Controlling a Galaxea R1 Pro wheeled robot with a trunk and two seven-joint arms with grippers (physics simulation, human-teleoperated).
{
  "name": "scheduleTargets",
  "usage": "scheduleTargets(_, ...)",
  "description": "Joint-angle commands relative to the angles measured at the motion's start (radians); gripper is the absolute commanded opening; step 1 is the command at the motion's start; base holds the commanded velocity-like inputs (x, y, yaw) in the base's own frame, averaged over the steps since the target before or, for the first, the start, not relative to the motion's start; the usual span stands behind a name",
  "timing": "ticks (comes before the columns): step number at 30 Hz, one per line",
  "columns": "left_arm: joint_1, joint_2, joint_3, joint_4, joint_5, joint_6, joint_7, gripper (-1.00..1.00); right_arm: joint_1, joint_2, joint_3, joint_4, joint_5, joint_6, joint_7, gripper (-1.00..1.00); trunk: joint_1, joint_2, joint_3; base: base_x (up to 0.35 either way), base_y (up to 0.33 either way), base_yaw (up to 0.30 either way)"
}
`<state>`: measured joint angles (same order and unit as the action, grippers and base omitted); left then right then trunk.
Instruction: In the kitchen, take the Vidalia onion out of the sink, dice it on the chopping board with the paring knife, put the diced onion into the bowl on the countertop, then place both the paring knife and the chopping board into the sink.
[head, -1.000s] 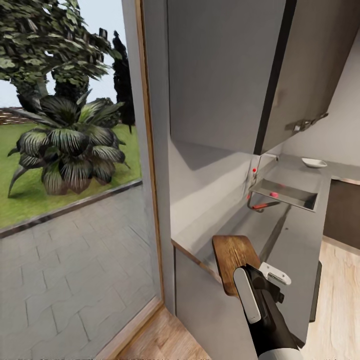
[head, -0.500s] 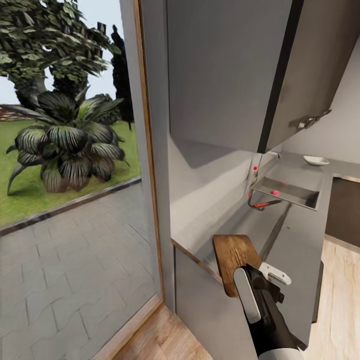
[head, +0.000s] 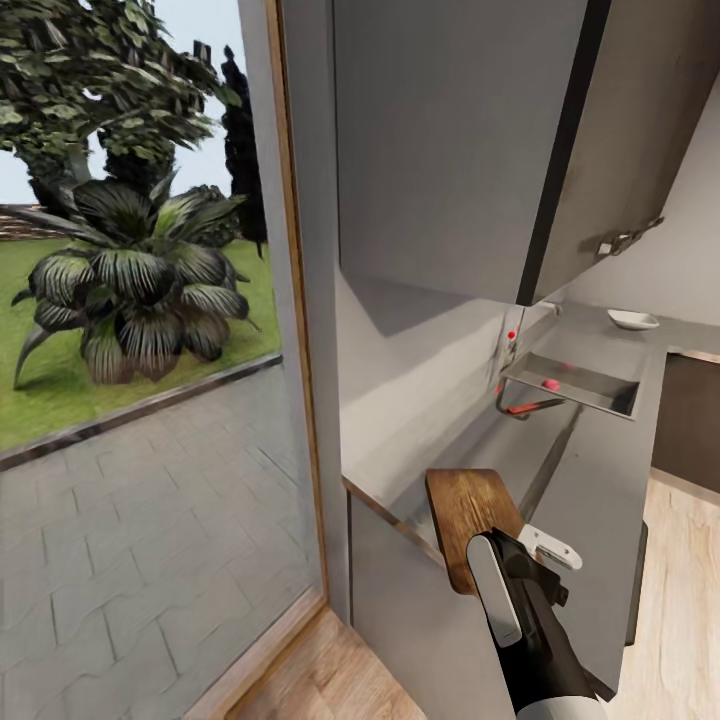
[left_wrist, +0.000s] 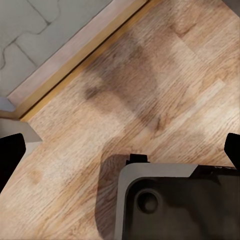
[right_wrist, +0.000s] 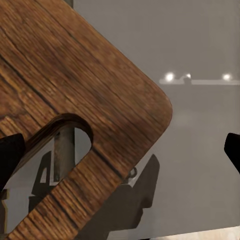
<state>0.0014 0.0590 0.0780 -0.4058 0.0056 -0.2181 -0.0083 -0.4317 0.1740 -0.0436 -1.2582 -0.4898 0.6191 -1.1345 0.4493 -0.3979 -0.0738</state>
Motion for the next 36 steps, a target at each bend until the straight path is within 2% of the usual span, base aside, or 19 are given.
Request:
scheduleTargets(1, 0.0, 0.0, 0.002, -0.001, 0.001, -0.001, -0.001, 1.0, -0.001, 0.0, -0.001, -0.001, -0.004, 0.008, -0.005, 1.0, 0.001, -0.002, -0.002, 0.0, 0.0, 0.0)
scheduleTargets(36, 0.0, -0.001, 0.002, -0.002, 0.001, -0.001, -0.001, 1.0, -0.001, 0.0, -0.001, -0.001, -0.004, 0.009, -0.004, 1.0, 0.001, -0.002, -0.045, 0.0, 0.0, 0.0)
